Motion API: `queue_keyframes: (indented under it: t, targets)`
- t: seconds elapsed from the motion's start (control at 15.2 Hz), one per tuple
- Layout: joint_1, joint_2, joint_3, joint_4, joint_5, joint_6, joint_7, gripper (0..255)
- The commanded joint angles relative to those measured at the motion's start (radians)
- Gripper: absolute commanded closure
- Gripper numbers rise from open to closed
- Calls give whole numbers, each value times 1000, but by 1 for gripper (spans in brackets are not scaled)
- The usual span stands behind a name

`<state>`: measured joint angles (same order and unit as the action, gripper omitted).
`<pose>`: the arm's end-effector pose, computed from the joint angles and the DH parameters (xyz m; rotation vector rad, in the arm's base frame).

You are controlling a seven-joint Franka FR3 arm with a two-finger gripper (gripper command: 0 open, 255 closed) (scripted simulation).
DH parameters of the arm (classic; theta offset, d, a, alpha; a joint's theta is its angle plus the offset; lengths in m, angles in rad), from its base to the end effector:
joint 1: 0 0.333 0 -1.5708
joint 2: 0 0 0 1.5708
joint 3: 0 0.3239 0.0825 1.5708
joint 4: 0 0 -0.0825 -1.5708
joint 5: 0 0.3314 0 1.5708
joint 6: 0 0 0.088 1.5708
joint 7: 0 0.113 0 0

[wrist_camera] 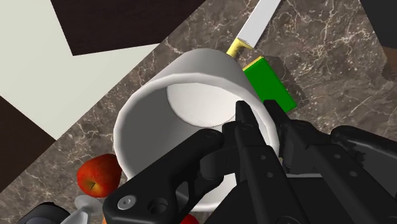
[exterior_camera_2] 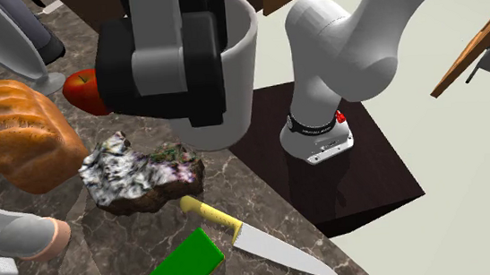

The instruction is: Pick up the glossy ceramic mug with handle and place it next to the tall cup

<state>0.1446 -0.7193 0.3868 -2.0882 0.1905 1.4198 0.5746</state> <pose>0.1926 0.2070 0.6462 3.0865 -0.1566 0.0598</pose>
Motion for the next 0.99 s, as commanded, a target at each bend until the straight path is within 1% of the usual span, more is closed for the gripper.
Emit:
queue_keyframes:
  t: [0.0,0.07,0.53,0.92]
  targets:
    - [-4,12,-5,38,-6,-27,0,255]
    - [-4,13,-5,42,-6,-29,0,255]
    - [-50,75,-129,44,-97,16,-155,255]
    - [-92,165,-225,90,-164,56,-278,255]
